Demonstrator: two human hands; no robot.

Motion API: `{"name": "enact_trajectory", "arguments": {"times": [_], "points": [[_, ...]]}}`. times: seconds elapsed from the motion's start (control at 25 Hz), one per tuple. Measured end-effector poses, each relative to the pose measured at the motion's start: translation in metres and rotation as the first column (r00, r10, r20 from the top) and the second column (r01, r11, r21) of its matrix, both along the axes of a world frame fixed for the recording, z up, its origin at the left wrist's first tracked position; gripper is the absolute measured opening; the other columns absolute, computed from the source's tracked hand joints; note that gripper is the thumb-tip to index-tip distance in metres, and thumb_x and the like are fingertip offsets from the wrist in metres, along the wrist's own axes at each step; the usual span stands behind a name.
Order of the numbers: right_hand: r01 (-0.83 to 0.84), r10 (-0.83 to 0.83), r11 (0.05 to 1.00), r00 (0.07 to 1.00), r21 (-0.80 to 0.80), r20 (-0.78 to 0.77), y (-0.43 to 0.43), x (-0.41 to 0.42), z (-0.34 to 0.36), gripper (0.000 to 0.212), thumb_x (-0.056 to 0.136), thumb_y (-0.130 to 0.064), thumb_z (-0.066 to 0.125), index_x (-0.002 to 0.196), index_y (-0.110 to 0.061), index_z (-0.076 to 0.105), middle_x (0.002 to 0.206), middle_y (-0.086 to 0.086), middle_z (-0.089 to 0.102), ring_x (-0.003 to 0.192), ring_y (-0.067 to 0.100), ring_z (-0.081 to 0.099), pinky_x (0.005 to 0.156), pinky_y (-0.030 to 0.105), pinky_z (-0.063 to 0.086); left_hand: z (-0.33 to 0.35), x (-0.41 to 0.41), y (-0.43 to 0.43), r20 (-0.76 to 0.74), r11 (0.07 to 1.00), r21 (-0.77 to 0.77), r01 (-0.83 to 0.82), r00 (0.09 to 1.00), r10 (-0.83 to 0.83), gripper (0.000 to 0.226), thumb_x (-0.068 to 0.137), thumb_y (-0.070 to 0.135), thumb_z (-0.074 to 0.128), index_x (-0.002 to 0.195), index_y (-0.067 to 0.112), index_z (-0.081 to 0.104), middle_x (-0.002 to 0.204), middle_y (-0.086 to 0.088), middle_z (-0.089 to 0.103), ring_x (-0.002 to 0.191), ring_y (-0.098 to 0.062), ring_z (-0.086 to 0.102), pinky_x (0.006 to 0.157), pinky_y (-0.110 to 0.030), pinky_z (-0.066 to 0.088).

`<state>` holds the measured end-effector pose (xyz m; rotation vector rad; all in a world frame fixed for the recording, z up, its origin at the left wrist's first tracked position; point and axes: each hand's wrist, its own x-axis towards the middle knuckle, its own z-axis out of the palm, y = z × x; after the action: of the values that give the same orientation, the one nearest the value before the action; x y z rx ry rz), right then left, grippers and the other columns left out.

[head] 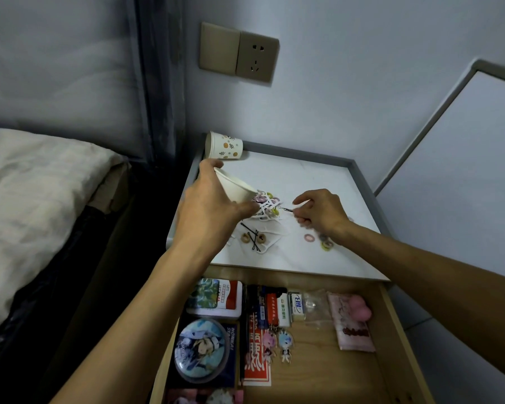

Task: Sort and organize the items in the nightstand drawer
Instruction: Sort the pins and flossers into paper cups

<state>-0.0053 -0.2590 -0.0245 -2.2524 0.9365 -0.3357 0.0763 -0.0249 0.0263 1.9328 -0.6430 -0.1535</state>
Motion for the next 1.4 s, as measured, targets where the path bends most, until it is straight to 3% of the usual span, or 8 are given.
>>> {"name": "enact_trajectory", "arguments": {"times": [0.16,0.28,0.4,0.52,0.72,0.84,0.96,1.4], "points": [[-0.015,0.018,0.997,0.999,-0.074,0.04,0.005,-0.001,0.015,0.013,0.091,-0.009,0.066,0.1,-0.01,0.075,0.079,0.003,0.072,0.059,0.007,0.064,0.053,0.017,0.051,-0.001,-0.001,-0.002,-0.004,1.0,0.013,0.011,1.0,-0.01,0.086,0.068,0.032,0.087,0.137,0.023,0.036,0.108,0.004,0.051,0.096,-0.024,0.059,0.078,-0.045,0.057],[-0.224,0.248,0.957,0.962,-0.186,0.117,0.023,0.007,0.046,0.011,0.09,-0.013,0.068,0.095,-0.017,0.076,0.079,-0.007,0.073,0.061,0.002,0.062,0.063,0.019,0.049,-0.003,-0.001,-0.003,-0.005,0.998,0.053,0.021,1.0,-0.021,0.089,0.066,0.031,0.088,0.137,0.024,0.035,0.114,0.001,0.053,0.101,-0.026,0.058,0.079,-0.046,0.057],[-0.55,0.57,0.808,0.82,-0.213,0.045,0.054,0.02,0.083,0.01,0.087,-0.011,0.07,0.091,-0.016,0.077,0.079,-0.008,0.072,0.065,0.001,0.063,0.064,0.014,0.048,-0.005,-0.002,-0.005,0.003,0.997,0.08,0.023,1.0,-0.023,0.091,0.064,0.032,0.089,0.138,0.024,0.035,0.121,-0.003,0.057,0.103,-0.026,0.059,0.08,-0.046,0.056],[-0.672,0.685,0.696,0.727,-0.254,-0.045,0.083,0.032,0.097,0.013,0.086,-0.007,0.07,0.095,-0.013,0.078,0.081,-0.005,0.073,0.07,0.004,0.066,0.067,0.019,0.053,-0.003,-0.002,-0.004,0.022,0.997,0.07,0.023,0.999,-0.025,0.09,0.065,0.029,0.089,0.137,0.023,0.037,0.115,0.0,0.061,0.097,-0.023,0.062,0.078,-0.045,0.056],[-0.504,0.44,0.859,0.819,0.095,0.367,0.07,0.031,0.085,0.011,0.09,-0.004,0.066,0.099,-0.006,0.072,0.077,0.005,0.07,0.063,0.012,0.063,0.066,0.027,0.056,-0.001,0.0,0.001,0.013,1.0,0.013,-0.019,1.0,0.019,0.086,0.063,0.03,0.088,0.134,0.025,0.039,0.117,0.0,0.059,0.099,-0.023,0.061,0.078,-0.044,0.057],[-0.374,0.365,0.927,0.916,0.03,0.165,0.057,0.024,0.048,0.011,0.088,-0.013,0.071,0.099,-0.015,0.072,0.08,-0.009,0.068,0.062,0.0,0.061,0.063,0.016,0.047,0.0,0.003,0.006,0.008,0.998,-0.035,-0.05,0.999,0.05,0.087,0.062,0.033,0.089,0.134,0.024,0.04,0.12,-0.002,0.059,0.102,-0.025,0.06,0.081,-0.046,0.056],[-0.462,0.434,0.881,0.876,-0.107,-0.212,0.055,0.014,0.001,0.03,0.079,-0.027,0.079,0.107,-0.021,0.069,0.094,-0.015,0.062,0.077,-0.003,0.057,0.066,0.013,0.04,0.001,0.006,0.01,0.001,0.996,-0.06,-0.062,0.998,0.062,0.088,0.063,0.032,0.089,0.135,0.024,0.039,0.119,-0.001,0.058,0.102,-0.024,0.06,0.084,-0.044,0.056],[-0.385,0.351,0.914,0.909,-0.128,-0.224,0.03,0.001,-0.013,0.012,0.08,-0.012,0.078,0.085,-0.019,0.069,0.082,-0.008,0.066,0.073,-0.003,0.057,0.064,0.013,0.04,0.0,0.006,0.008,0.008,0.997,-0.042,-0.068,0.998,0.068,0.087,0.064,0.034,0.088,0.135,0.027,0.038,0.115,0.005,0.055,0.099,-0.022,0.059,0.085,-0.045,0.055]]}}
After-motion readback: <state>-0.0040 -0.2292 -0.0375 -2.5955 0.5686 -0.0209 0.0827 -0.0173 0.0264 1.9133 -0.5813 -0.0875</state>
